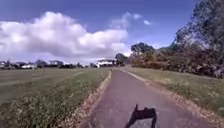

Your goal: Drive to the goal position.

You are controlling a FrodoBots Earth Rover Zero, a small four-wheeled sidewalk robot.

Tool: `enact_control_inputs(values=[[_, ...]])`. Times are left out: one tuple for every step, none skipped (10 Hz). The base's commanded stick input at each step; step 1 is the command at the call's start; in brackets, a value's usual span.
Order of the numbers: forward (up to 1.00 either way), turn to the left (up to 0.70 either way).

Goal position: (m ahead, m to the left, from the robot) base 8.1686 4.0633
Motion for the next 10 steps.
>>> enact_control_inputs(values=[[0.7,0.0],[0.7,0.0],[0.7,0.0],[0.7,0.0],[0.7,0.0],[0.7,0.0],[0.7,0.0],[0.7,0.0],[0.7,0.0],[0.7,0.0]])
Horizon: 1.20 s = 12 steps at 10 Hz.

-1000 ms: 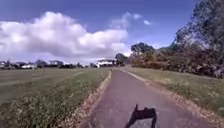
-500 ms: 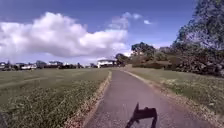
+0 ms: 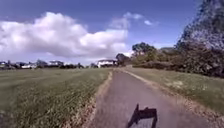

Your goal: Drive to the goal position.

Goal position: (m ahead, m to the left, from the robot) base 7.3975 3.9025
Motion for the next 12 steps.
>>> enact_control_inputs(values=[[0.7,0.0],[0.7,0.0],[0.7,0.0],[0.7,0.0],[0.7,0.0],[0.7,0.0],[0.7,0.0],[0.7,0.0],[0.7,0.0],[0.7,0.0],[0.7,-0.14],[0.7,-0.14]])
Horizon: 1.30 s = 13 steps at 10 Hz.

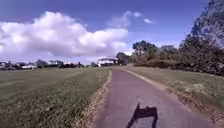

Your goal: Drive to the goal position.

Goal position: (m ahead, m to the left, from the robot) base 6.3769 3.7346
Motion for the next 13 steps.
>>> enact_control_inputs(values=[[0.7,-0.14],[0.7,-0.14],[0.7,-0.14],[0.7,-0.14],[0.7,-0.14],[0.7,-0.14],[0.7,-0.14],[0.7,-0.14],[0.7,-0.14],[0.7,-0.14],[0.7,-0.14],[0.7,-0.14],[0.7,-0.14]])
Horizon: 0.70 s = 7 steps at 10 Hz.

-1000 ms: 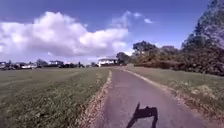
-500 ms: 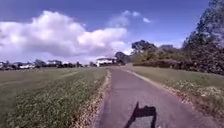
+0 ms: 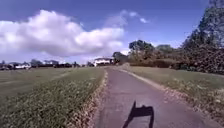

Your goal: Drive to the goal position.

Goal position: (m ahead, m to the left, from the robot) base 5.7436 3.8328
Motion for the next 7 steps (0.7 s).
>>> enact_control_inputs(values=[[0.7,-0.14],[0.7,-0.14],[0.7,-0.14],[0.7,-0.14],[0.7,-0.13],[0.7,-0.09],[0.7,-0.03]])
